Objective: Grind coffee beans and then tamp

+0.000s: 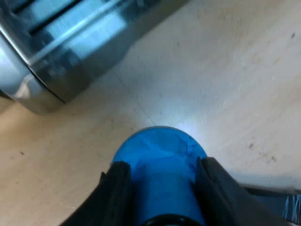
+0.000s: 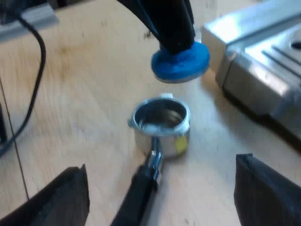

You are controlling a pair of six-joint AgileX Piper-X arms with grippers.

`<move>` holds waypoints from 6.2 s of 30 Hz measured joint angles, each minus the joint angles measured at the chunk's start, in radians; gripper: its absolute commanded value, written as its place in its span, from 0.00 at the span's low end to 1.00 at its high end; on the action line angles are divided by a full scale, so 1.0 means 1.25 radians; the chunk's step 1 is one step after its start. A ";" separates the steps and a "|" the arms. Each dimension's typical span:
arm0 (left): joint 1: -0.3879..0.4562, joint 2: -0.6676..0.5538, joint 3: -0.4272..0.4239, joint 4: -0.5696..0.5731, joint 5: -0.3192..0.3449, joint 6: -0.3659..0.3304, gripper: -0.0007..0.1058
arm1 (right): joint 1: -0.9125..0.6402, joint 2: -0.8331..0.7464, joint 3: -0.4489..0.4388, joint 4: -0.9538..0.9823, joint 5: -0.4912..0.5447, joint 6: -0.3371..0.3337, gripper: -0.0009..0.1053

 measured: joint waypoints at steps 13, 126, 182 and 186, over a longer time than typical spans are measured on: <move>0.190 -0.001 -0.003 0.016 -0.008 0.003 0.01 | 0.000 0.000 0.000 -0.003 0.002 0.000 0.63; 0.199 -0.428 -0.182 0.008 -0.128 -0.043 0.67 | -1.021 -0.288 -0.594 1.148 -0.120 -0.056 0.63; 0.199 -0.835 0.041 0.148 -0.137 -0.048 0.67 | -1.021 -0.833 -0.214 1.163 -0.229 -0.066 0.63; 0.199 -0.831 0.098 0.116 -0.114 -0.048 0.67 | -1.021 -0.833 -0.167 1.163 -0.230 -0.066 0.63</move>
